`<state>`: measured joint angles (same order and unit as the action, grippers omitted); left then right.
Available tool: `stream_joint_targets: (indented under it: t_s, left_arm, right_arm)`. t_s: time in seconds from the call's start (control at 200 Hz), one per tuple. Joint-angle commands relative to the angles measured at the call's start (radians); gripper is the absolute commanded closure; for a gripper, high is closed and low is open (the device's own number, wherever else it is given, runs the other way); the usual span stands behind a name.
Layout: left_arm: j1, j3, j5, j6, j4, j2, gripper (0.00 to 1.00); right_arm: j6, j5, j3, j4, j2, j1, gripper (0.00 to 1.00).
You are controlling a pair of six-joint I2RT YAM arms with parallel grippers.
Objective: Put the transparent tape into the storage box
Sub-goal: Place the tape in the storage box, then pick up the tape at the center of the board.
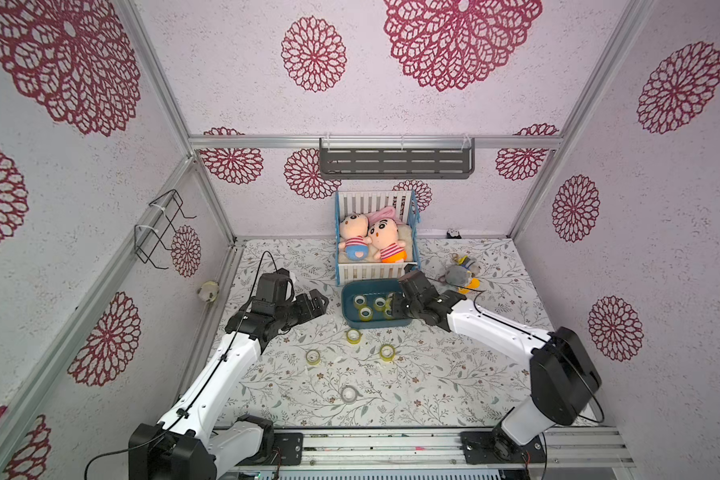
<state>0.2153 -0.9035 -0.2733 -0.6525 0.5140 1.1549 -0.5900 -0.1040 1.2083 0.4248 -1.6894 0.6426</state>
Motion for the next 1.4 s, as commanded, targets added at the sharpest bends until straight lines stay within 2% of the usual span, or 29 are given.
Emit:
stream_joint_targets:
  t_s: [0.0, 0.16, 0.4, 0.455, 0.485, 0.596, 0.621, 0.666, 0.806, 0.961, 1.216, 1.396]
  left_arm:
    - [-0.017, -0.007, -0.025, 0.076, -0.031, 0.006, 0.03]
    - [-0.022, 0.055, -0.014, 0.074, -0.075, -0.024, 0.03]
    - [-0.027, 0.041, 0.021, 0.105, -0.057, -0.050, 0.03]
    - [-0.027, 0.041, 0.019, 0.106, -0.058, -0.052, 0.03]
    - [-0.027, 0.041, 0.019, 0.105, -0.058, -0.053, 0.03]
    - [-0.027, 0.043, 0.020, 0.099, -0.064, -0.053, 0.03]
    - [-0.027, 0.045, 0.019, 0.096, -0.067, -0.054, 0.03]
    - [-0.027, 0.046, 0.015, 0.096, -0.071, -0.052, 0.03]
    - [-0.027, 0.043, 0.010, 0.099, -0.072, -0.047, 0.03]
    - [-0.027, 0.043, 0.011, 0.096, -0.072, -0.055, 0.03]
    - [-0.023, 0.088, -0.039, 0.040, -0.148, -0.057, 0.03]
    - [-0.007, 0.075, -0.050, 0.014, -0.120, -0.013, 0.03]
  right_arm:
    - [0.035, 0.038, 0.086, -0.018, -0.075, -0.006, 1.00]
    - [0.023, 0.069, 0.166, -0.046, -0.170, -0.004, 1.00]
    - [0.001, 0.050, 0.312, -0.008, -0.326, -0.004, 1.00]
    - [-0.001, 0.049, 0.327, -0.002, -0.345, -0.004, 0.97]
    - [-0.001, 0.049, 0.335, 0.005, -0.352, -0.004, 0.90]
    - [0.005, 0.041, 0.339, 0.017, -0.352, -0.004, 0.55]
    - [0.007, 0.040, 0.333, 0.015, -0.345, -0.004, 0.49]
    - [0.016, 0.042, 0.324, 0.011, -0.331, -0.004, 0.45]
    - [0.033, 0.004, 0.287, 0.022, -0.257, -0.004, 0.43]
    - [0.056, -0.024, 0.194, 0.016, -0.113, -0.005, 0.44]
    - [0.070, 0.060, -0.113, -0.100, 0.229, 0.016, 0.48]
    - [0.035, 0.061, -0.314, -0.124, 0.428, 0.068, 0.43]
